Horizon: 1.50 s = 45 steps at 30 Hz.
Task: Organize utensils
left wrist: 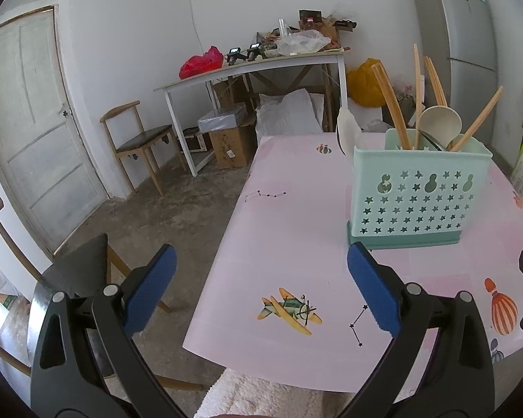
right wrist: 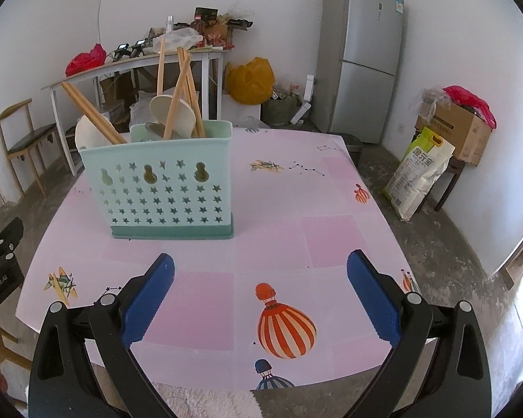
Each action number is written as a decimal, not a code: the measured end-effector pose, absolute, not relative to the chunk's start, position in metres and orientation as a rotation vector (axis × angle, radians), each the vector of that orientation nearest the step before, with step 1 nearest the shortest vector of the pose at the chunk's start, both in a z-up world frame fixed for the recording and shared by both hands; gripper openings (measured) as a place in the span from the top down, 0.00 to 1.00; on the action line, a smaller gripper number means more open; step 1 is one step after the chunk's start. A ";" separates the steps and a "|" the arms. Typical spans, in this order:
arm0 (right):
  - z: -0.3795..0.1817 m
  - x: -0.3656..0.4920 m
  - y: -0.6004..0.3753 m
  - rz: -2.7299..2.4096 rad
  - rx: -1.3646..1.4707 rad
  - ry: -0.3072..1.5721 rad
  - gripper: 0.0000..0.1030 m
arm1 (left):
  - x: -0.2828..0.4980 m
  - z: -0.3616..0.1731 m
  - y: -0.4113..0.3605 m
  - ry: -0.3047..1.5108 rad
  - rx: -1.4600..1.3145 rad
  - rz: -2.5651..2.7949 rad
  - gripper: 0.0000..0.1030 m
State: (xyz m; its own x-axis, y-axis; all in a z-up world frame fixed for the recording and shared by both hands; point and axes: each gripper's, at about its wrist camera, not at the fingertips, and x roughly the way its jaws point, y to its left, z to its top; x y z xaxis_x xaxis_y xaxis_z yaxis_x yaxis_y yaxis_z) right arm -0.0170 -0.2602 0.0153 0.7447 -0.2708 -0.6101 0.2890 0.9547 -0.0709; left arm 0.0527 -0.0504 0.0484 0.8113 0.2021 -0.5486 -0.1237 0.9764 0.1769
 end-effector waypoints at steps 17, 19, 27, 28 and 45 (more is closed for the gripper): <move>0.016 -0.016 -0.260 -0.321 0.020 0.669 0.06 | 0.062 0.045 -0.039 0.625 0.117 0.170 0.08; 0.017 -0.015 -0.259 -0.323 0.018 0.667 0.06 | 0.063 0.045 -0.038 0.627 0.114 0.170 0.08; 0.018 -0.013 -0.257 -0.325 0.008 0.668 0.06 | 0.066 0.042 -0.034 0.635 0.106 0.172 0.08; 0.018 -0.013 -0.256 -0.324 0.006 0.669 0.06 | 0.067 0.042 -0.034 0.636 0.106 0.172 0.08; 0.020 -0.012 -0.250 -0.323 -0.002 0.668 0.06 | 0.068 0.040 -0.029 0.642 0.104 0.175 0.08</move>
